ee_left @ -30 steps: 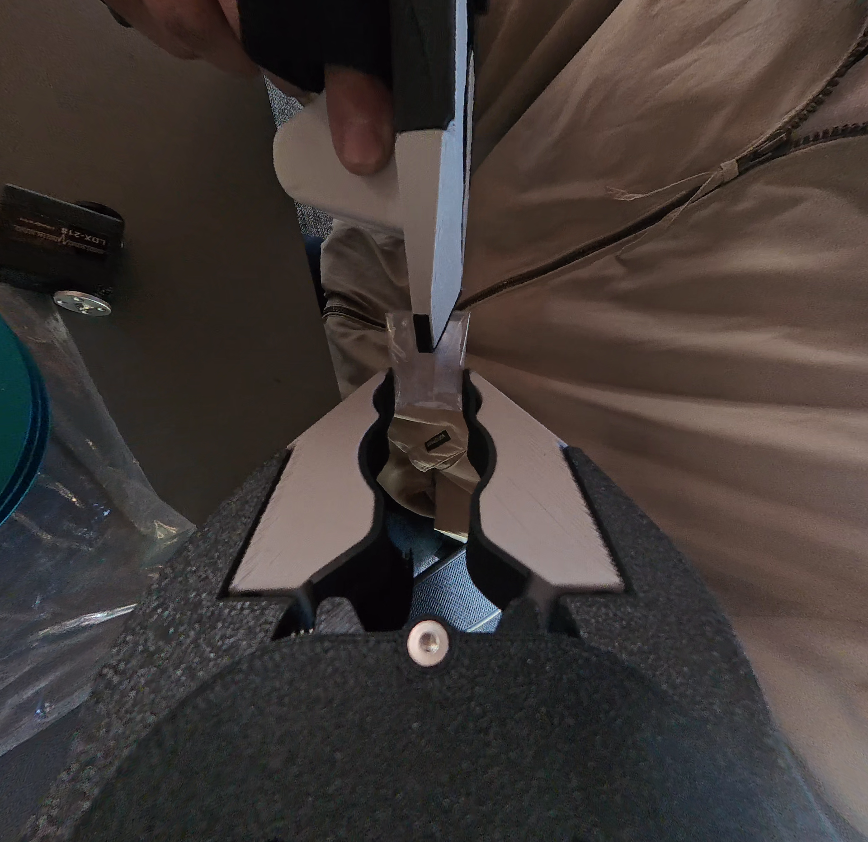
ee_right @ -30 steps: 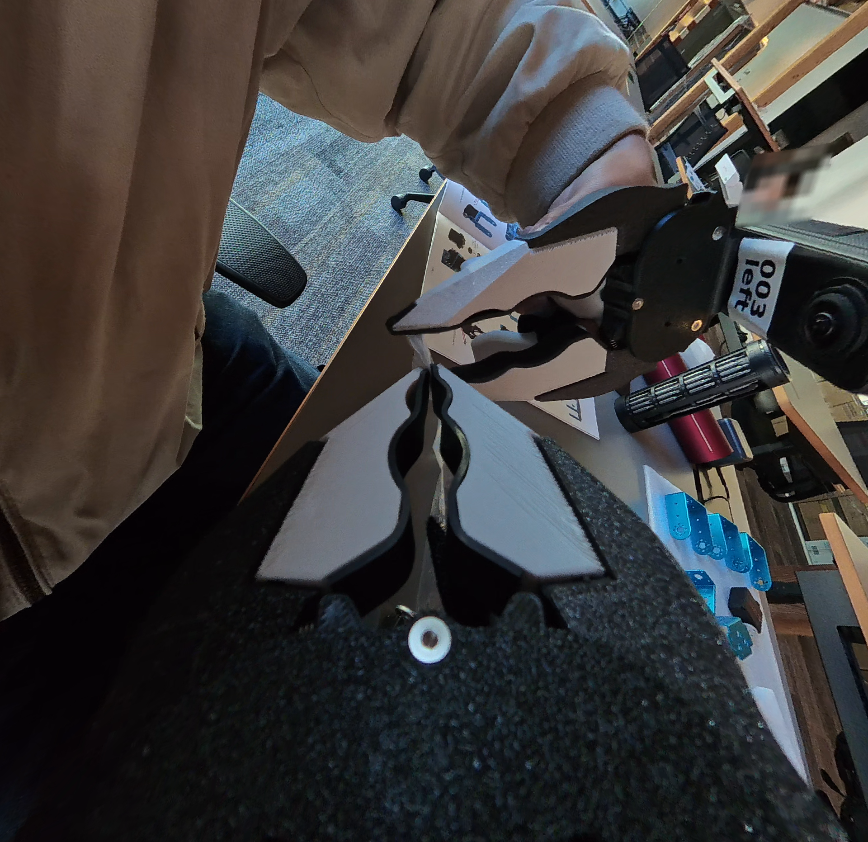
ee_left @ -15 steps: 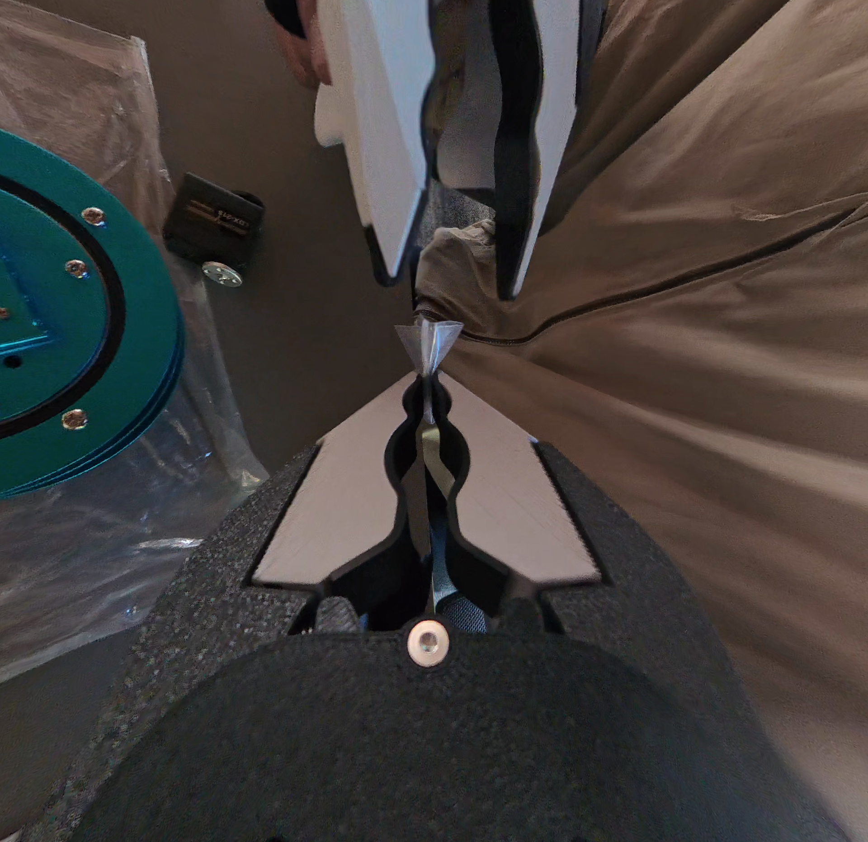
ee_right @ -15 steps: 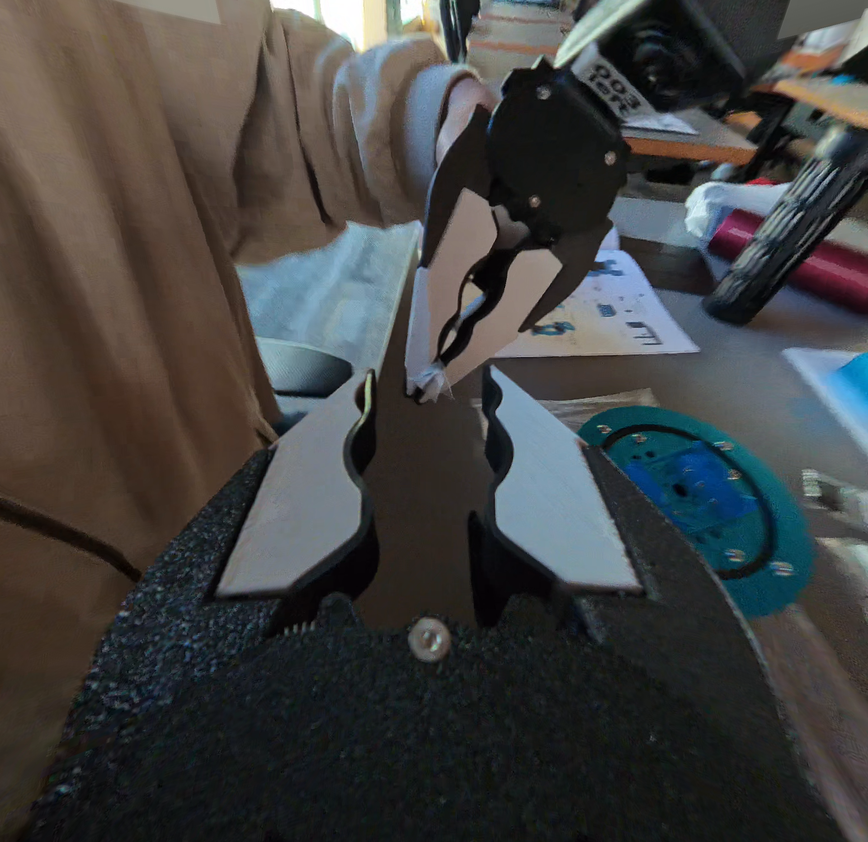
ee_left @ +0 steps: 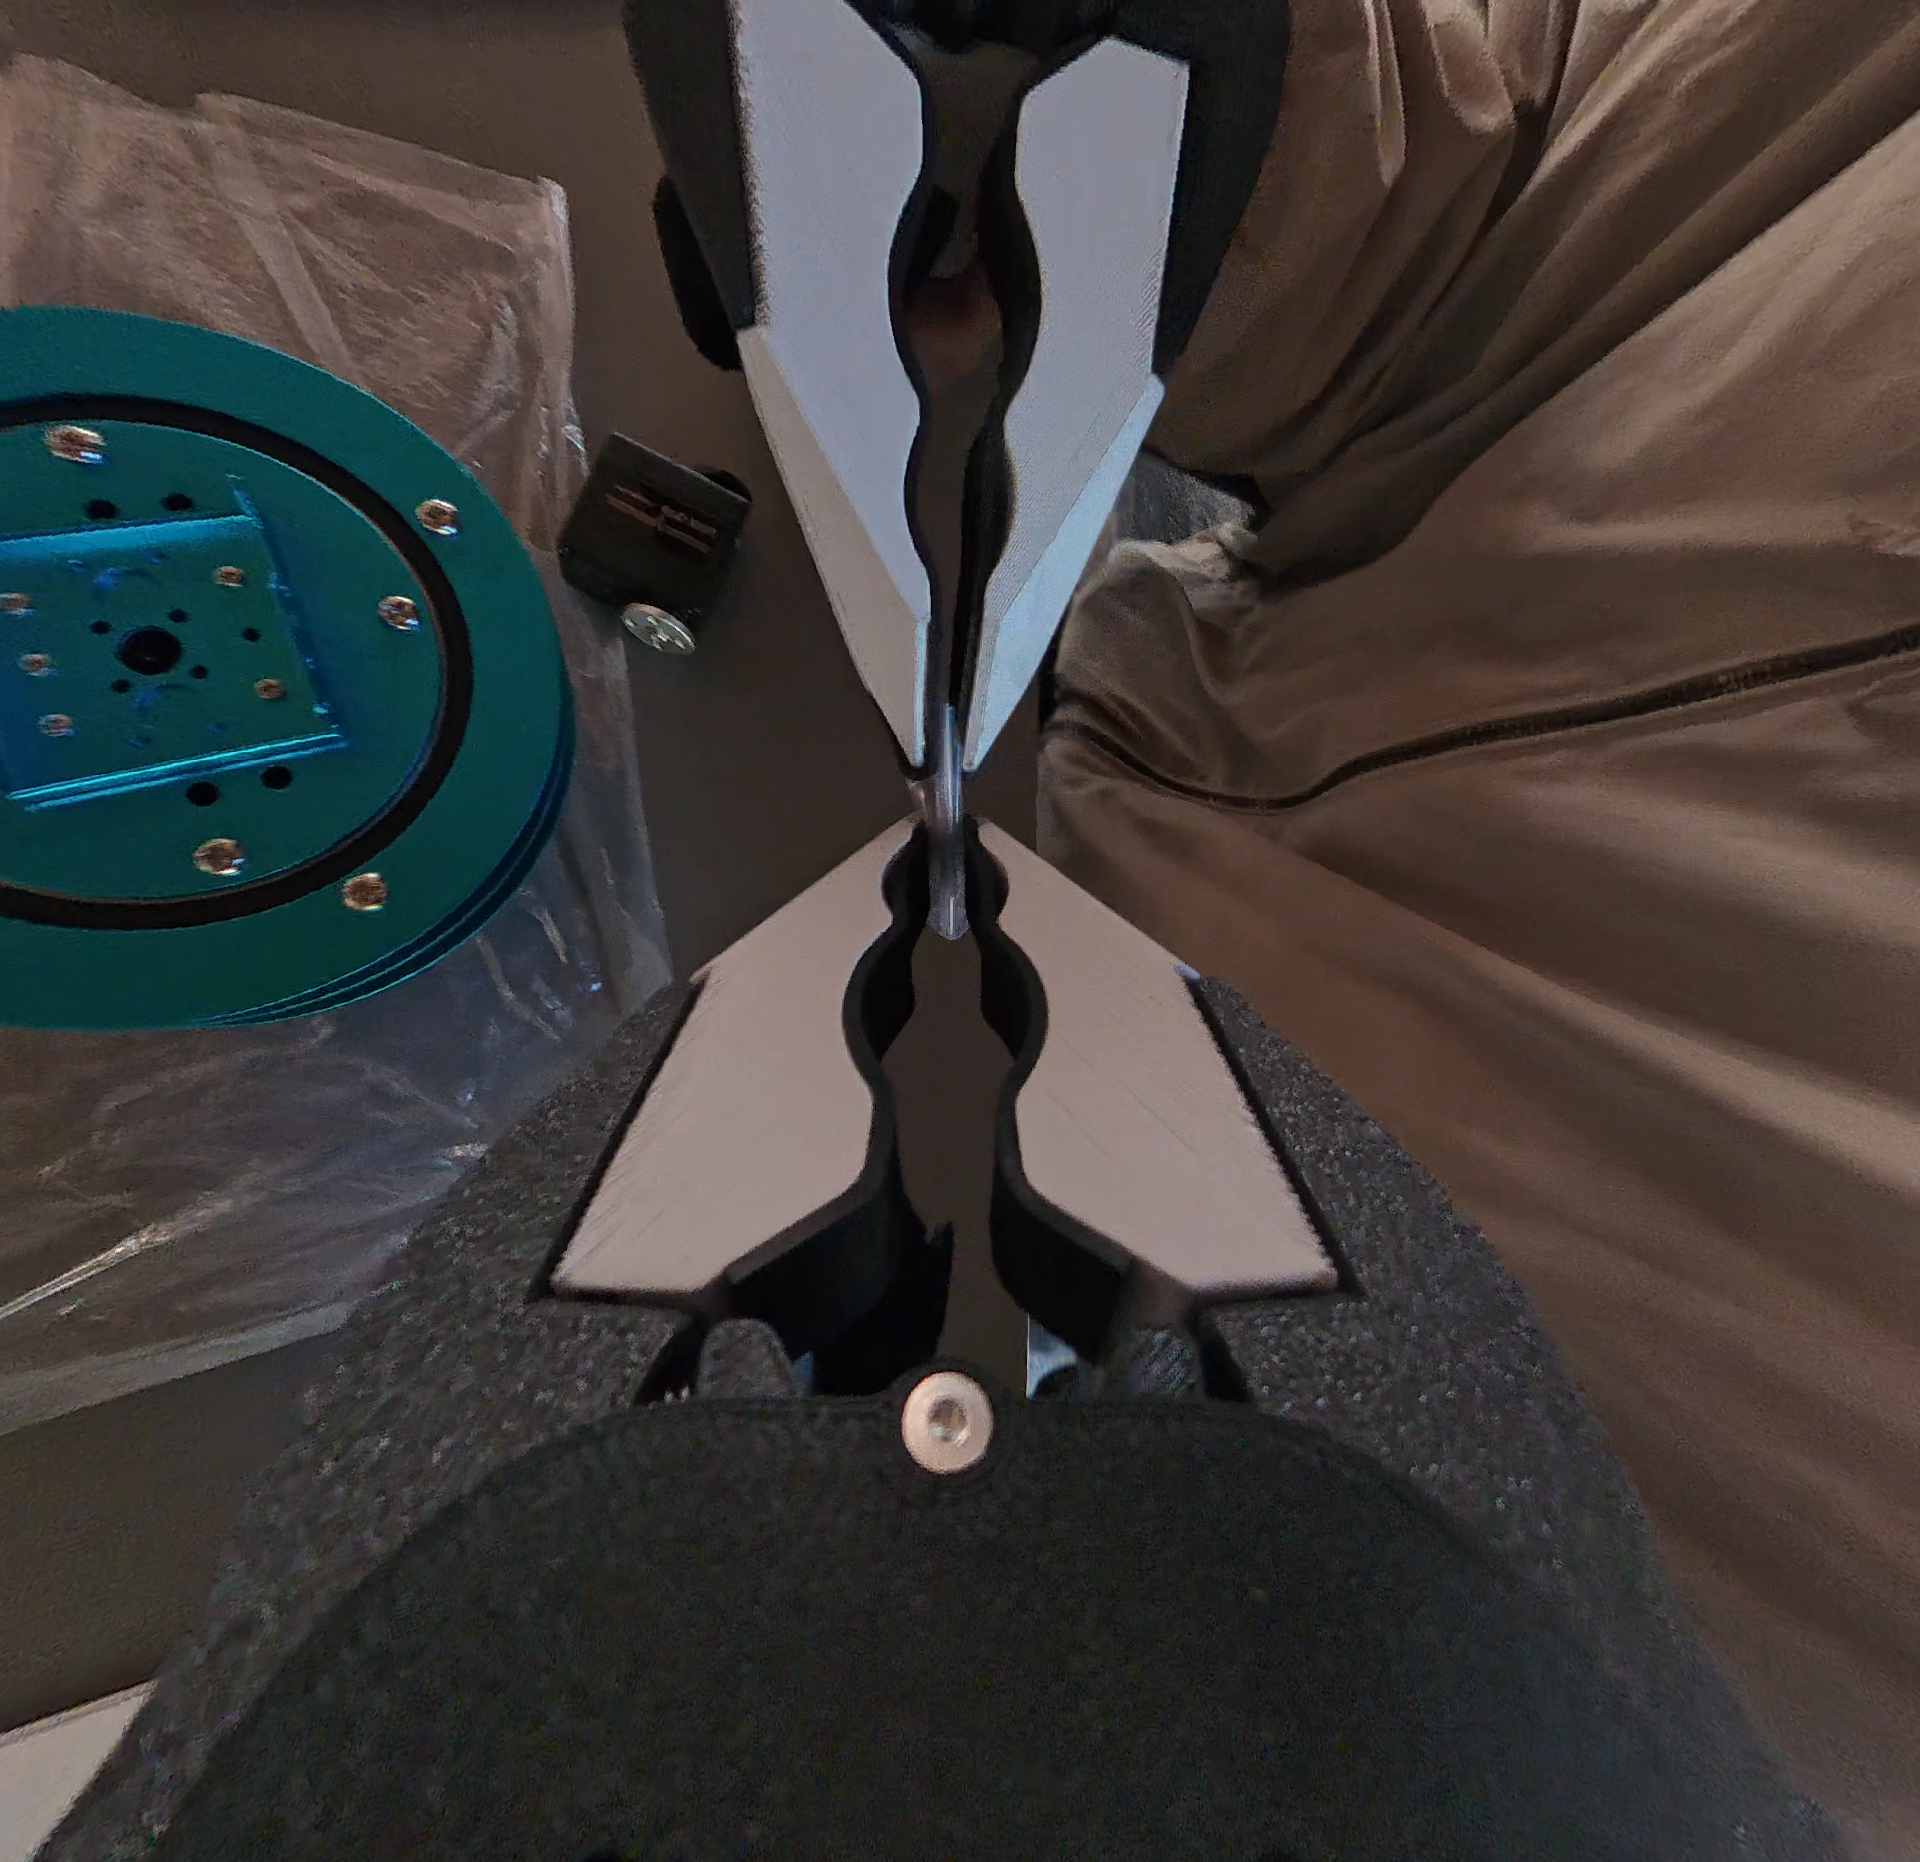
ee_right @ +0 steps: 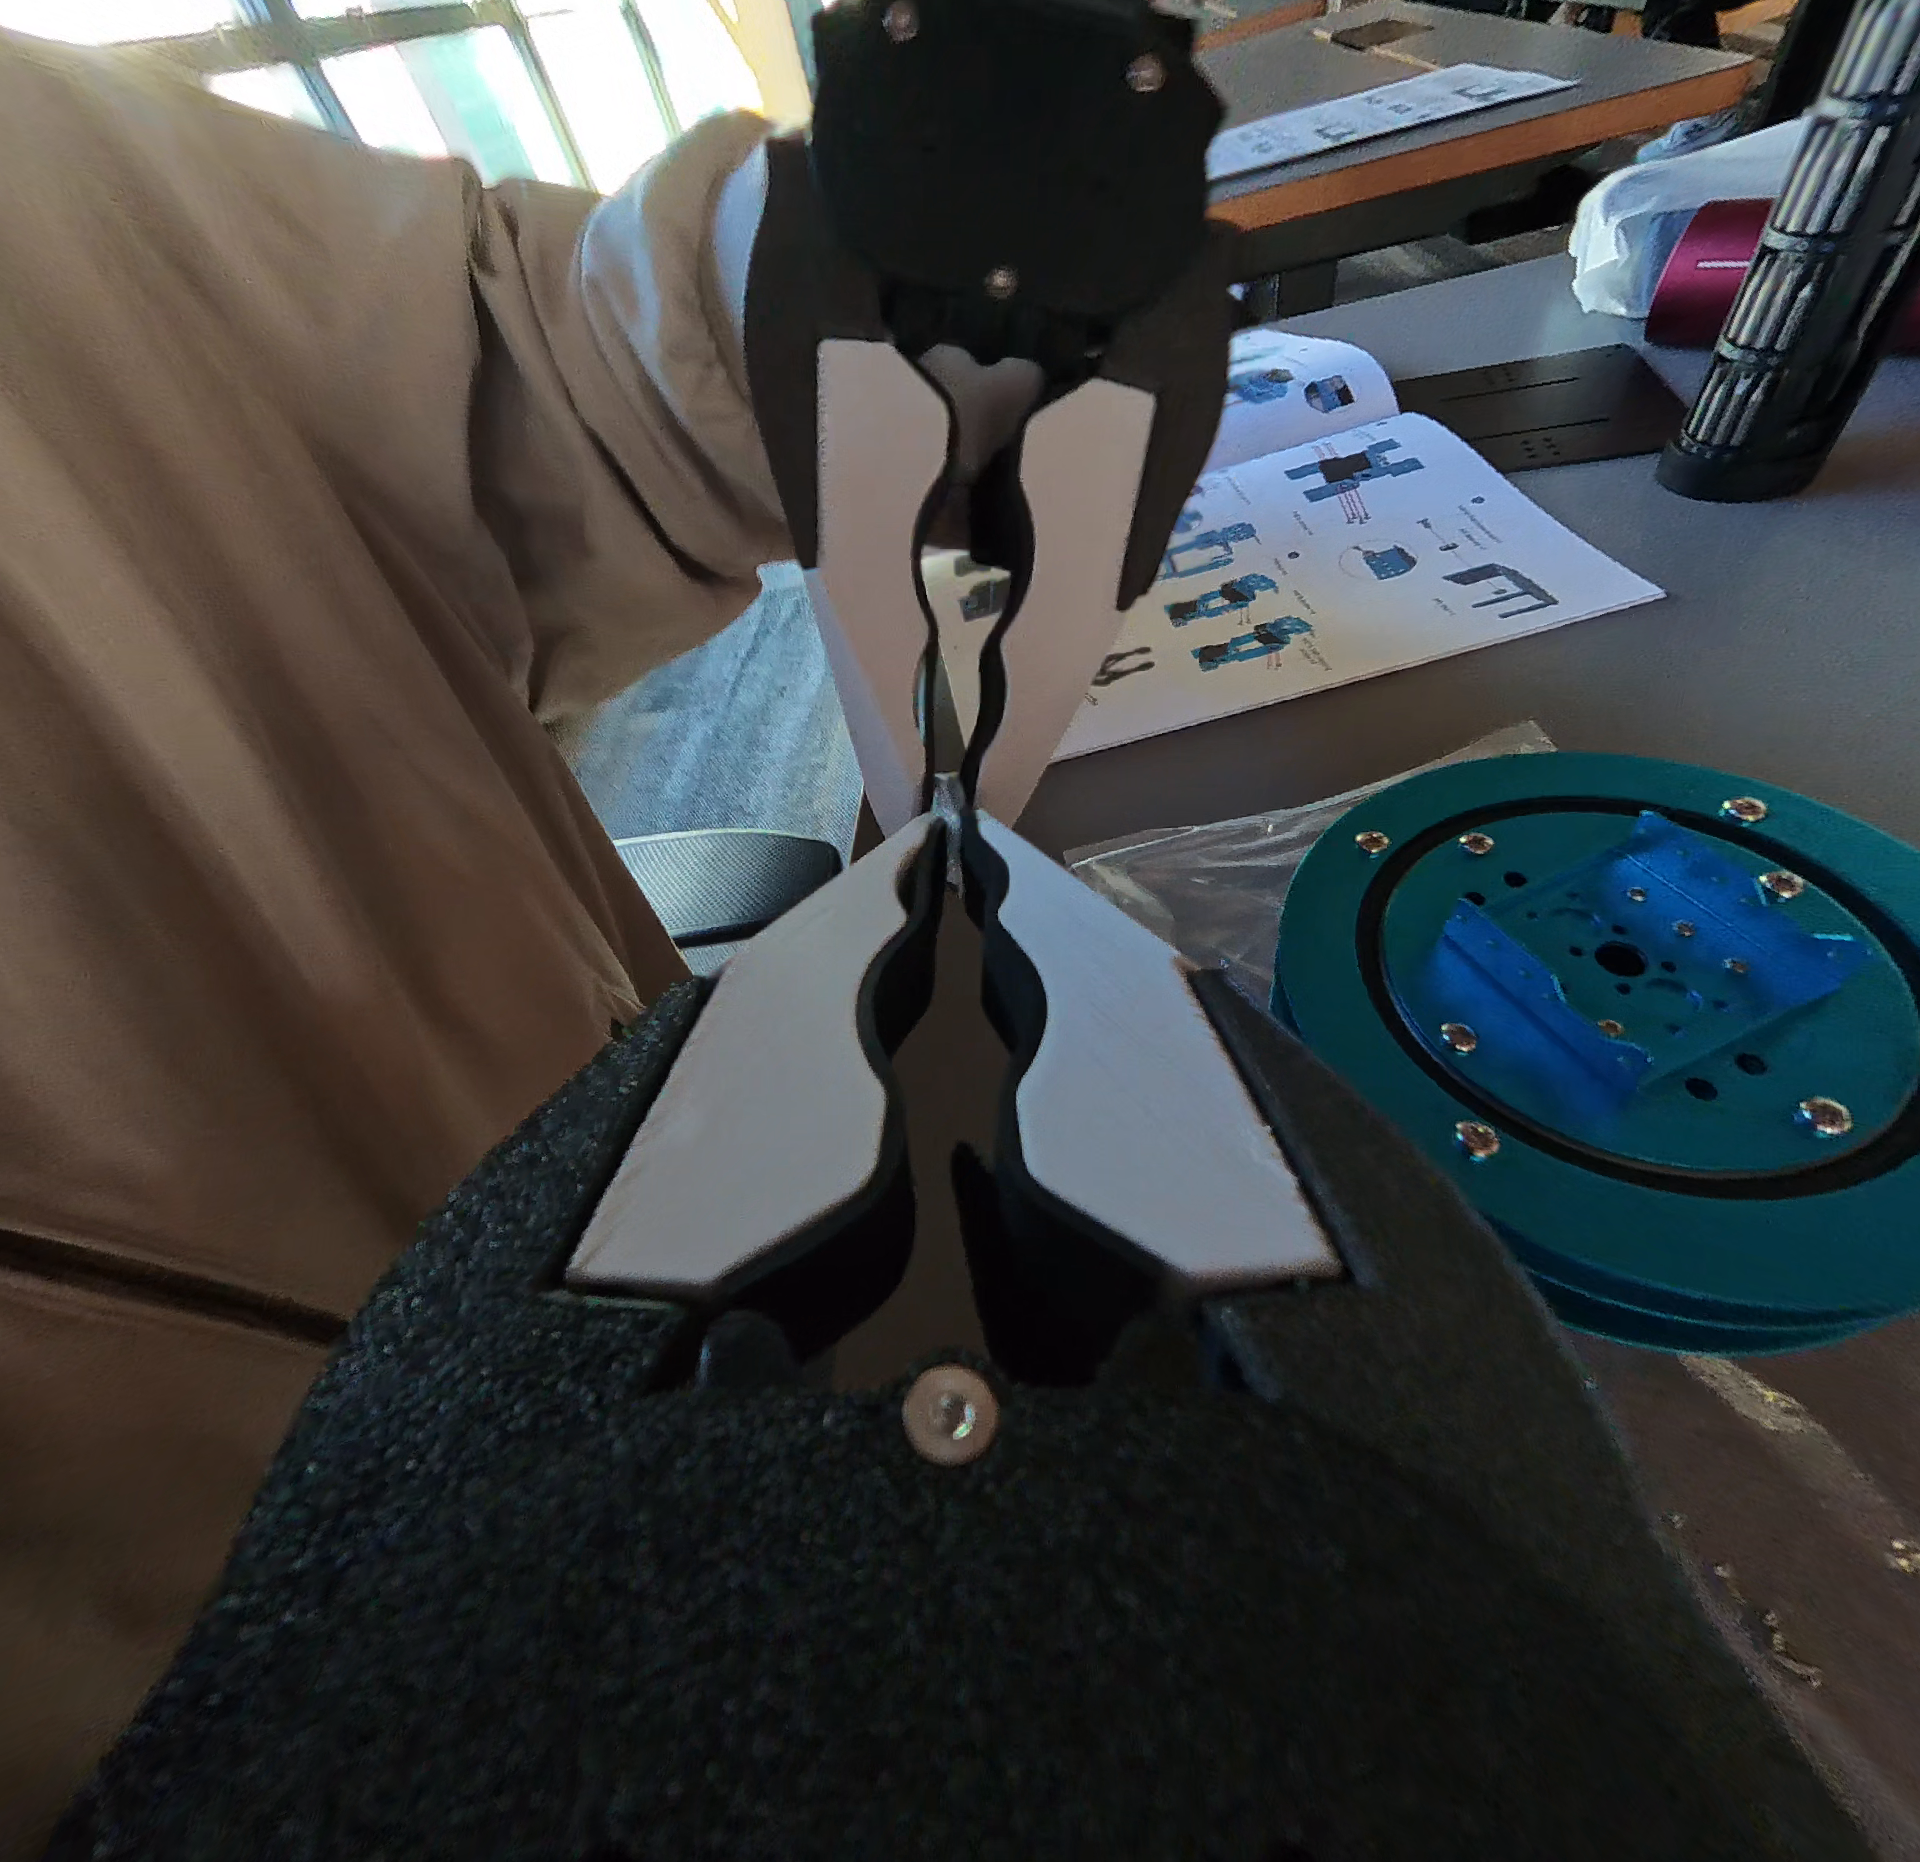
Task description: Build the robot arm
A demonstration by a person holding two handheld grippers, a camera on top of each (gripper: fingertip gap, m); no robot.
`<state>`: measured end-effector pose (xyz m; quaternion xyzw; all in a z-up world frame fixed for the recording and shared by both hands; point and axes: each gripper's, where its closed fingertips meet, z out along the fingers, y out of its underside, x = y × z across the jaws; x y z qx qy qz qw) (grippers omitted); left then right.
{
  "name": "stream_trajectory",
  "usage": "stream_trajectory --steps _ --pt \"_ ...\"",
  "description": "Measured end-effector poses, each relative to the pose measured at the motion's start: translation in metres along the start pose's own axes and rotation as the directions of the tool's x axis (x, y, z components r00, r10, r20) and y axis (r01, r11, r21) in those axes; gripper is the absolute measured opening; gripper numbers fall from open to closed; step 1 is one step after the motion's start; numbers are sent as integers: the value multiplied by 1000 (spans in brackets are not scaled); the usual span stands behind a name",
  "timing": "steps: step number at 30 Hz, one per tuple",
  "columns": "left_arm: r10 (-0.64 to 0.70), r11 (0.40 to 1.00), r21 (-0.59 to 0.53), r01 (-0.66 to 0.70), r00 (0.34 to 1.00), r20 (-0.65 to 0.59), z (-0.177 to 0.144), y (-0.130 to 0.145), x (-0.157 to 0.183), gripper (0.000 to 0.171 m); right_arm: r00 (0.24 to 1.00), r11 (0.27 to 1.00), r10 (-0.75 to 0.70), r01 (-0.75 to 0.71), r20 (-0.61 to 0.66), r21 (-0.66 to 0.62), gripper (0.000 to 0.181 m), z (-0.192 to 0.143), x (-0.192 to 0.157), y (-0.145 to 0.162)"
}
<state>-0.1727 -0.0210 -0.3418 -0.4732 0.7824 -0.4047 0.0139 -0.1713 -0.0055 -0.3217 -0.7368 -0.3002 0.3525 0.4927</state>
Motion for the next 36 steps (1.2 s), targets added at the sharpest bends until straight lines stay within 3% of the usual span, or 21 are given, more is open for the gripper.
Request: stream_trajectory --steps 5,10,12,16,23,28,36 --pt "-4 980 198 -14 996 87 -5 -13 -4 7 989 986 143 -146 33 81 0 -6 5 -6" --pt "-111 895 442 65 991 81 -9 -20 -12 14 960 947 278 -279 23 157 0 -11 18 -4" --pt "-149 838 537 98 988 51 -16 -21 -14 23 947 930 321 -320 24 182 0 -14 22 -2" --pt "-200 676 723 144 980 -8 -40 -26 -17 24 922 893 385 -385 49 231 0 -21 26 -4" --pt "-195 704 694 154 981 -20 -26 -27 -12 22 918 886 387 -395 86 243 0 -20 20 -10" --pt "-227 716 679 162 974 7 -22 -28 -16 4 913 877 395 -408 105 252 0 -20 21 -10" --pt "-249 706 681 193 968 -17 -22 -31 -15 0 952 919 303 -305 49 248 0 -23 19 -11"
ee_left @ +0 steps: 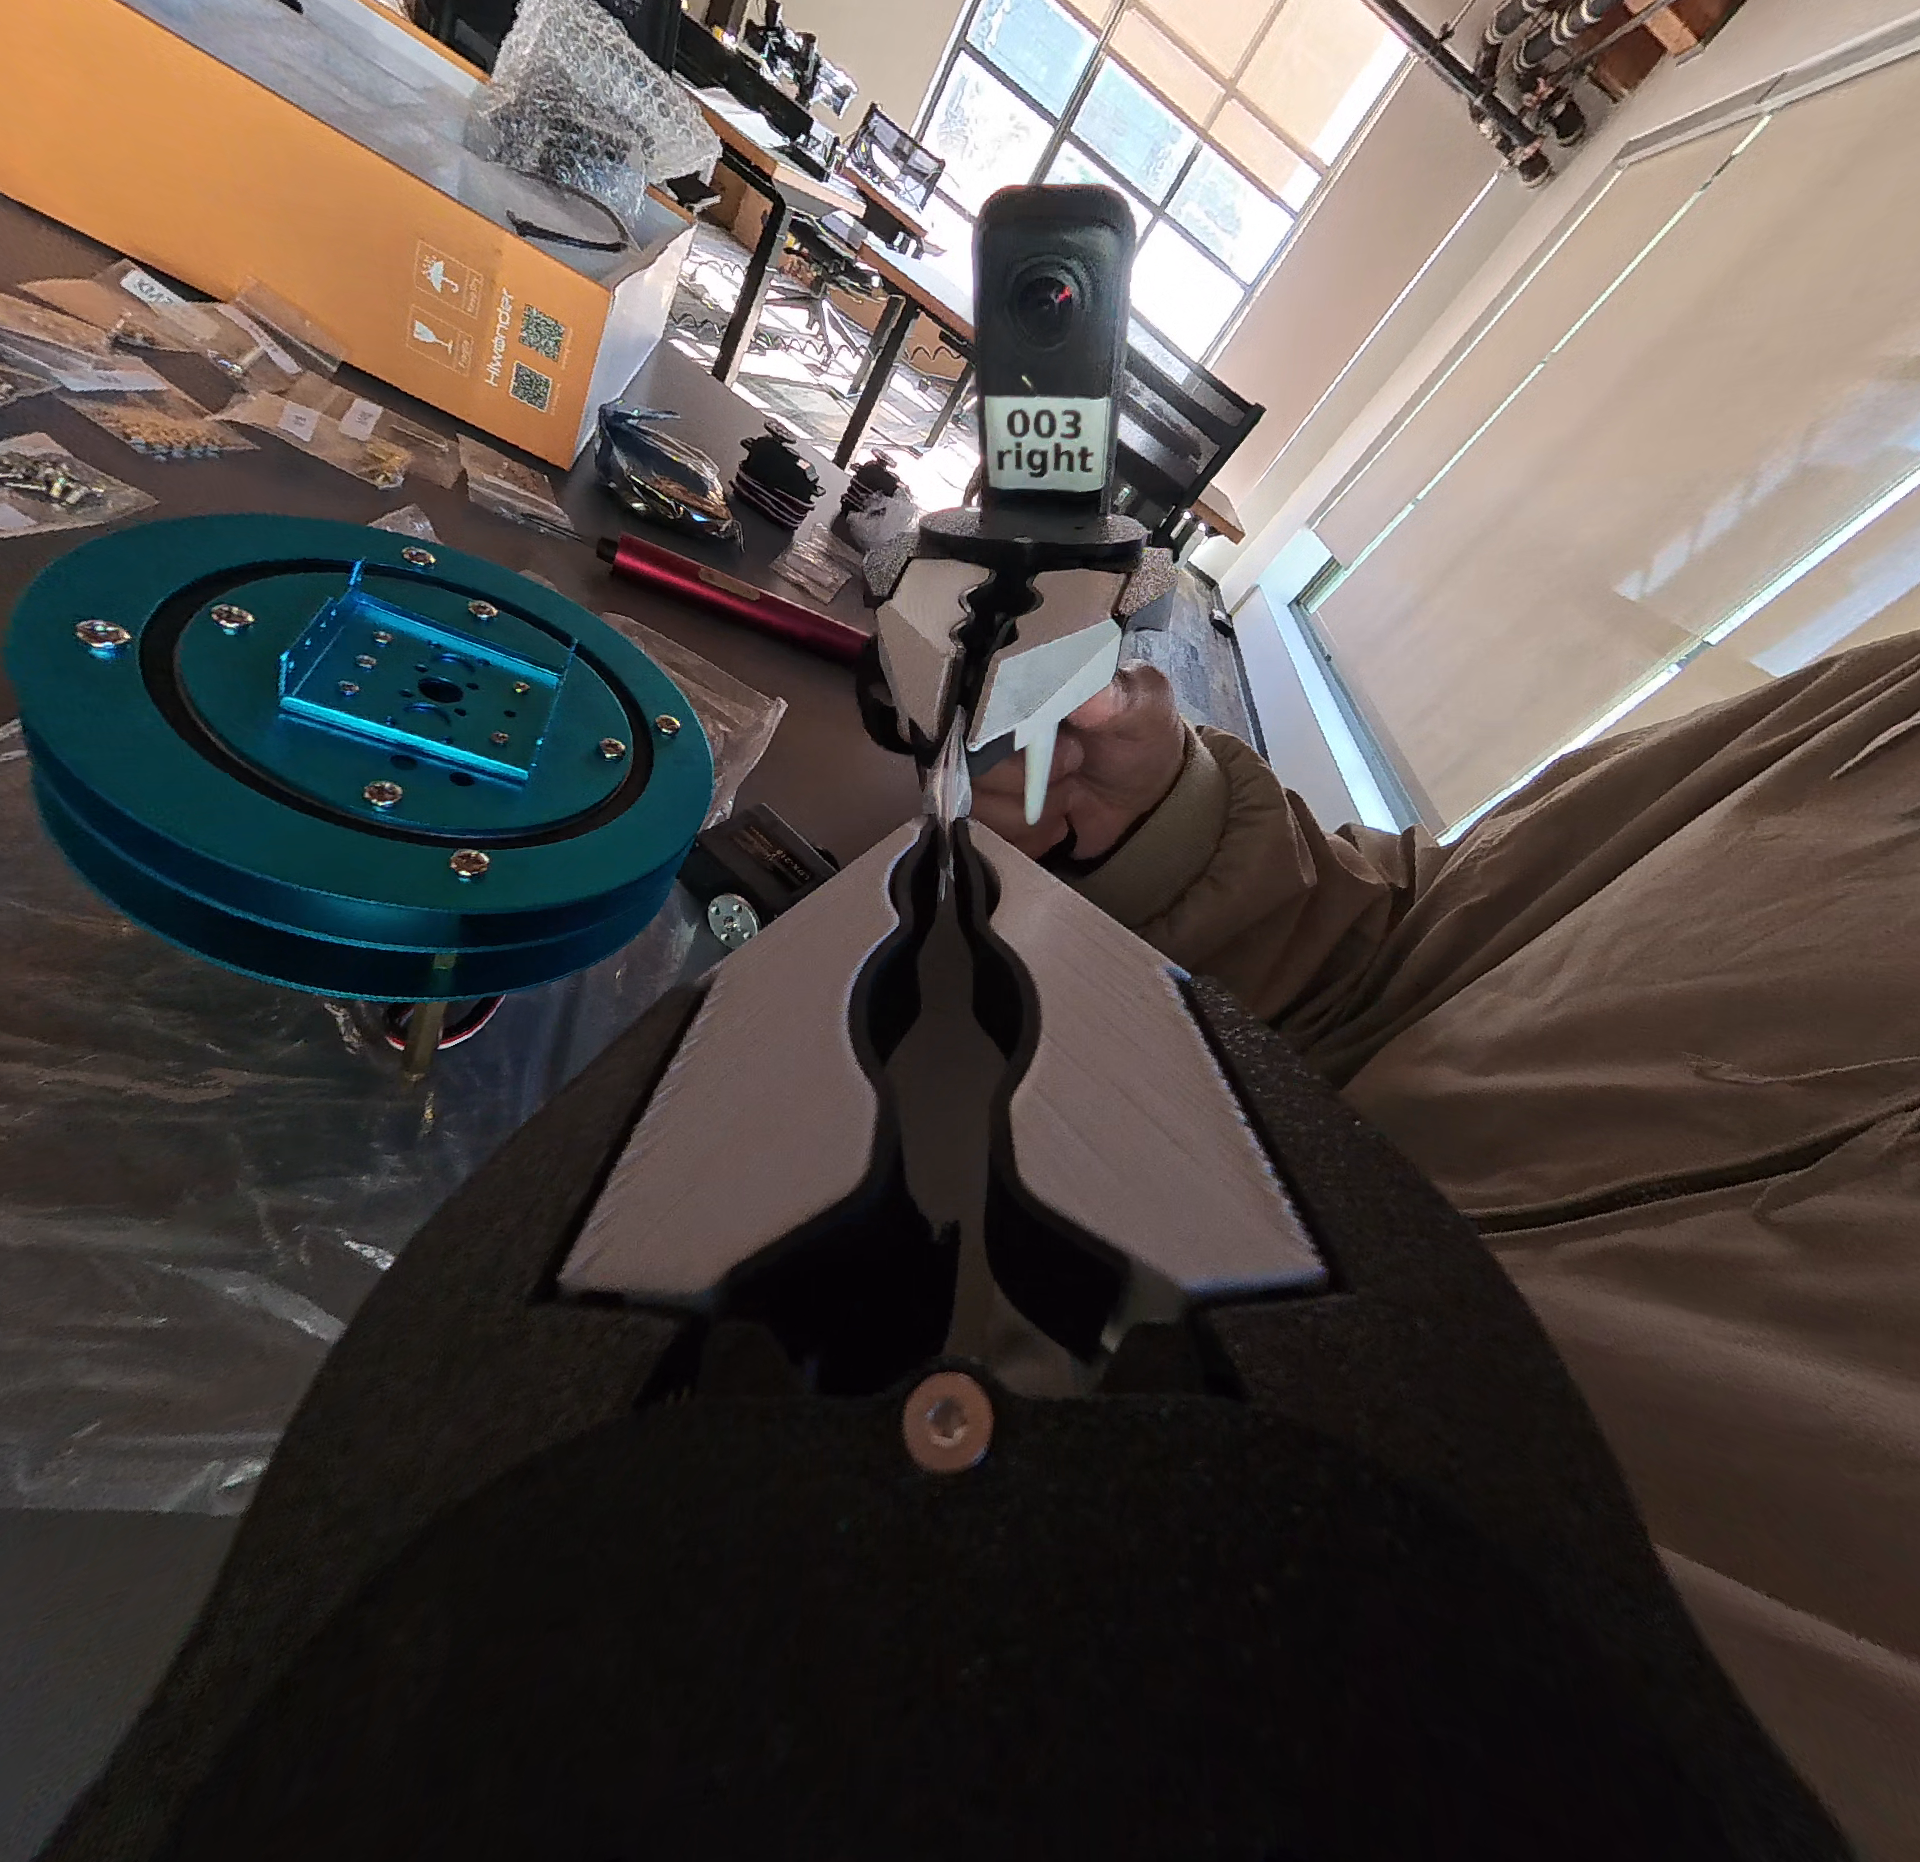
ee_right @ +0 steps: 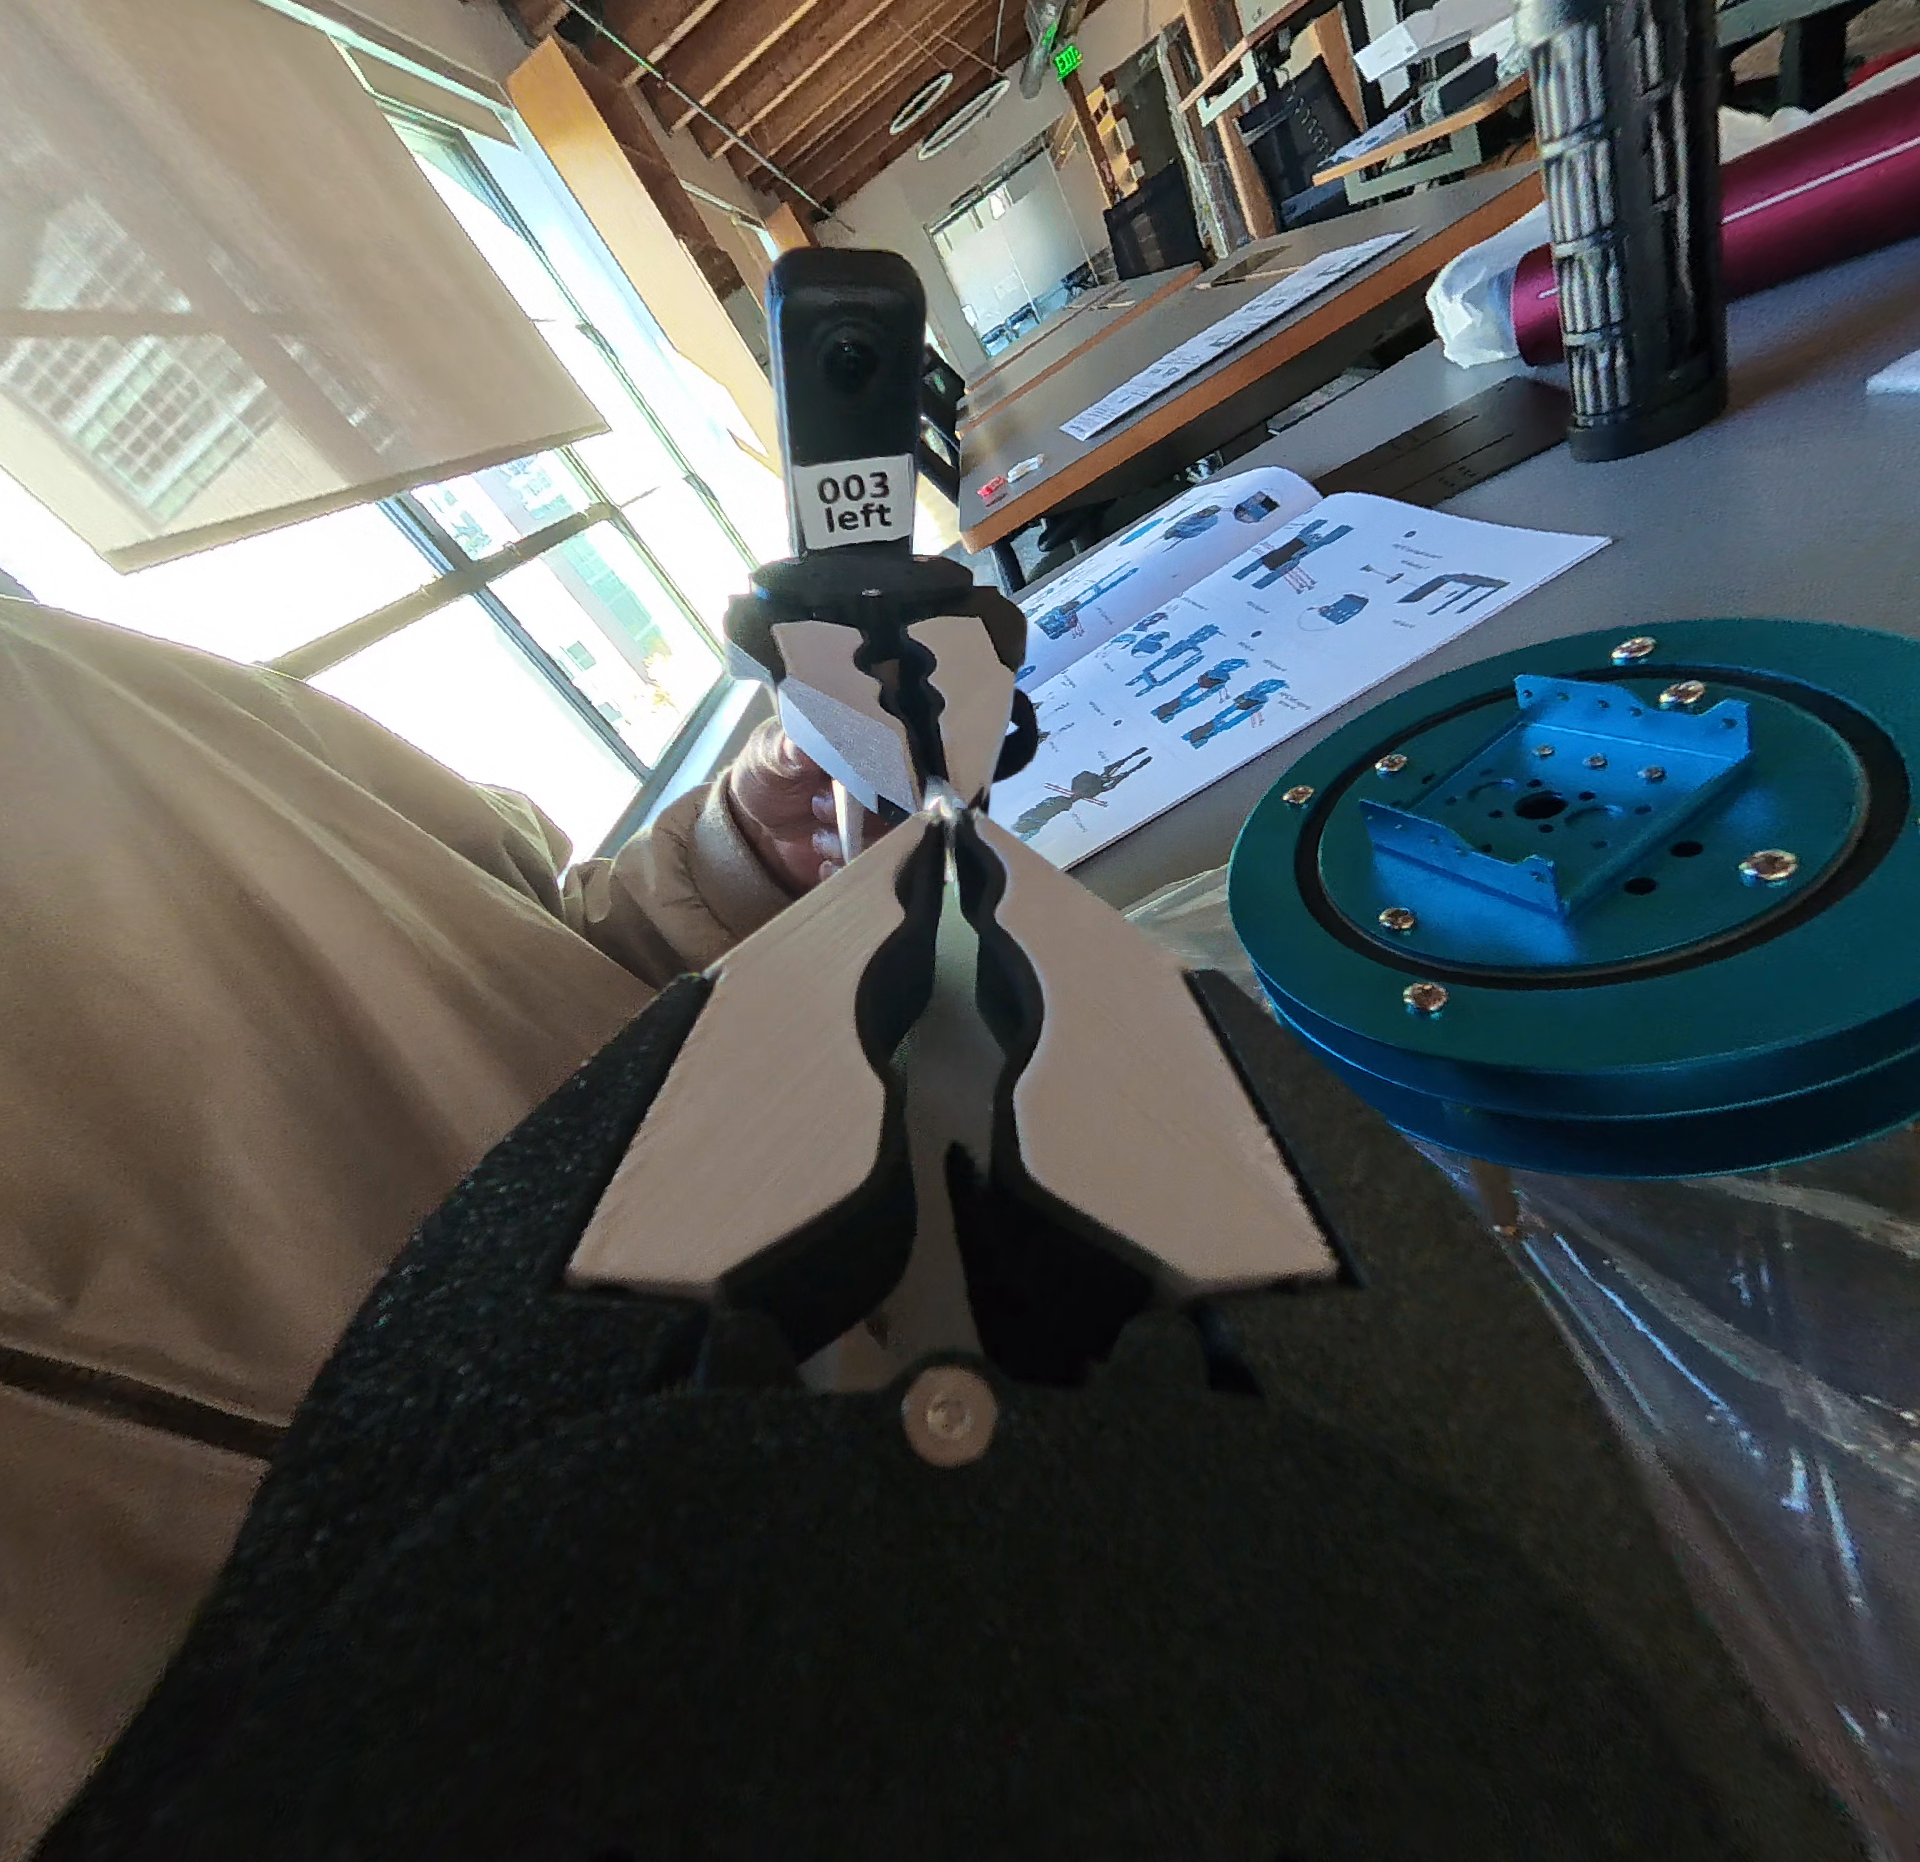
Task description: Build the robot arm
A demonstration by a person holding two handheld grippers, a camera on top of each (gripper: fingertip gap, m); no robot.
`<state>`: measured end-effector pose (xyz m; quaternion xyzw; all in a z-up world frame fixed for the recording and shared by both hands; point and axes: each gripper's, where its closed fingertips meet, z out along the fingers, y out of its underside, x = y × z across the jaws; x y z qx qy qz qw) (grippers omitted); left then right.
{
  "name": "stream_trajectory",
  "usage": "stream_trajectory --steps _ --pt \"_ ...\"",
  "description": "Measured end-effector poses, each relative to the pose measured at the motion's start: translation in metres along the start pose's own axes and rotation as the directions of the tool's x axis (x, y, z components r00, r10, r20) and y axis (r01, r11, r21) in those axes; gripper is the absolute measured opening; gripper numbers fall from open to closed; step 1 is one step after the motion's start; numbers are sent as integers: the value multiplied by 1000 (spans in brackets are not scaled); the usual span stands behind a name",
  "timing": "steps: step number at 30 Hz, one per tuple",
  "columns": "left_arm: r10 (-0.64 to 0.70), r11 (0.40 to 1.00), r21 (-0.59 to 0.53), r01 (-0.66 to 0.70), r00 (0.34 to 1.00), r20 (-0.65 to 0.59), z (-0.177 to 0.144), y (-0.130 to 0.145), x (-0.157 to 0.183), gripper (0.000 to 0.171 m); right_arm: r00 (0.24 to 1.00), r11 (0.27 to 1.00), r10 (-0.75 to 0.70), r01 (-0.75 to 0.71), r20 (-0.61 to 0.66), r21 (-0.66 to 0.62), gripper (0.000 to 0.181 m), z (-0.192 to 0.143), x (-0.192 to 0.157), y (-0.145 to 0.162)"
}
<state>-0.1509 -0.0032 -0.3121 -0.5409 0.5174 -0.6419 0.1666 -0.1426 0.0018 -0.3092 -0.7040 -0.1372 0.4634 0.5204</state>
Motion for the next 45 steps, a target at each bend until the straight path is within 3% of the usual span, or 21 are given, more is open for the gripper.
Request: stream_trajectory --steps 9,14,20,24,28,32,33,42,45 --pt "4 1000 -24 -3 999 40 4 -1 -6 0 995 997 -71 70 -75 -13 4 -3 9 0" --pt "5 1000 -31 -3 998 64 7 -1 -11 1 956 973 -232 224 -181 -64 0 -5 13 -1" --pt "3 1000 -29 -1 997 72 10 -3 -14 0 839 904 -426 379 -338 -199 2 -8 16 -3" --pt "-6 1000 -11 6 999 53 11 -6 -12 0 716 842 -538 475 -446 -255 7 -17 17 -12" --pt "-12 1000 -5 12 999 45 11 -7 -12 0 619 791 -605 542 -500 -284 14 -27 14 -20" --pt "-20 1000 0 20 998 63 9 -9 -17 0 538 747 -647 589 -540 -308 9 -37 14 -26" --pt "-23 1000 1 23 998 67 9 -9 -19 0 533 740 -654 599 -537 -306 0 -38 13 -26" --pt "-48 999 4 47 995 92 13 -16 -31 0 562 760 -638 569 -526 -315 0 -44 30 -14" --pt "-70 997 -6 71 991 118 13 -19 -39 0 609 783 -621 517 -494 -346 0 -44 38 -2"
